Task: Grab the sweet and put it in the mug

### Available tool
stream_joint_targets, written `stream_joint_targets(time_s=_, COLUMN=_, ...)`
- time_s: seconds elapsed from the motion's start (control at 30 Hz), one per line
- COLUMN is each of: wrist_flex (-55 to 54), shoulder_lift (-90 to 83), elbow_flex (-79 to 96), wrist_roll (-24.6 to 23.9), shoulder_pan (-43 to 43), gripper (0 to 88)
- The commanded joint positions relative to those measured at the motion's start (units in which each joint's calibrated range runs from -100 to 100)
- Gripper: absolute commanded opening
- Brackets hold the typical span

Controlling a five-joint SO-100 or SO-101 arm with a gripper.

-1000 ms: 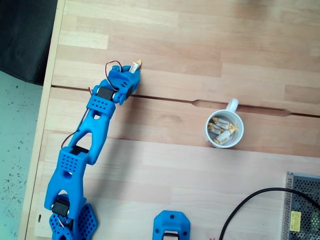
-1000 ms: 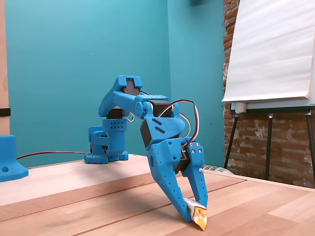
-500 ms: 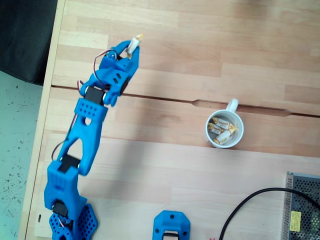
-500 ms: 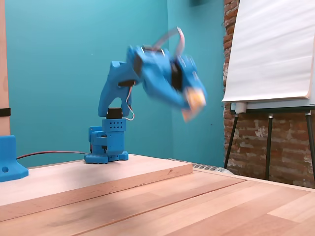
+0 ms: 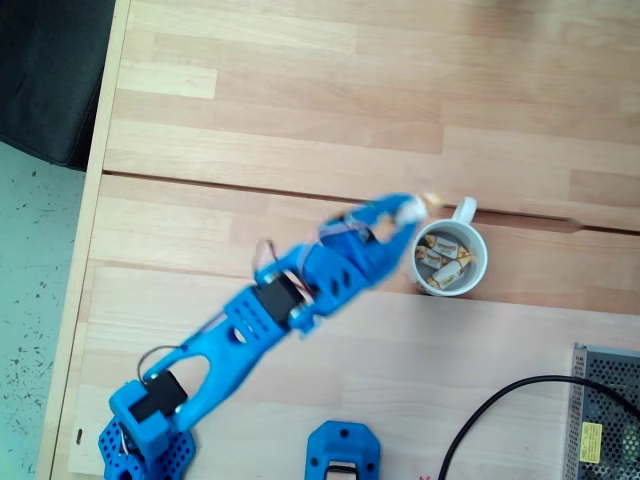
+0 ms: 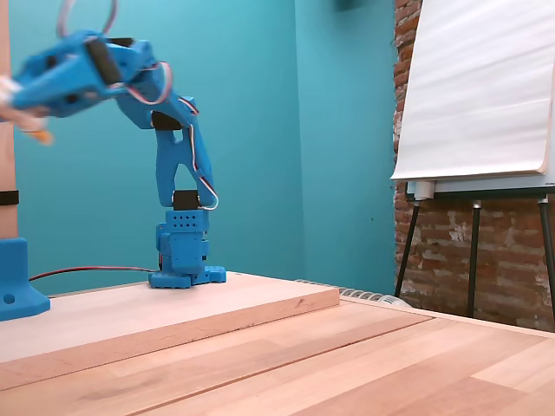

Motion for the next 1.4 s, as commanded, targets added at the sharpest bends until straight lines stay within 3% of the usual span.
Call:
stream_joint_targets(time_s=0.0, wrist_flex=-1.01, shoulder_lift=-2.24, elbow_flex=-0.61, wrist_roll=0.05, shoulder_pan=3.89, gripper=3.5)
stream_joint_targets(time_s=0.2, wrist_flex=-1.09, shoulder_lift=1.63, elbow_flex=-0.61, wrist_roll=0.59, shoulder_pan=7.96, gripper=3.5)
stream_joint_targets(time_s=0.47, wrist_flex=-1.09, shoulder_lift=8.0, elbow_flex=-0.7, wrist_roll=5.71, shoulder_pan=8.25, gripper=3.5)
stream_joint_targets(time_s=1.2, wrist_flex=-1.09, shoulder_lift=8.77, elbow_flex=-0.7, wrist_roll=5.71, shoulder_pan=5.56, gripper=3.5)
stream_joint_targets(time_s=1.37, wrist_flex=-1.09, shoulder_lift=8.51, elbow_flex=-0.7, wrist_roll=4.93, shoulder_pan=5.64, gripper=8.6)
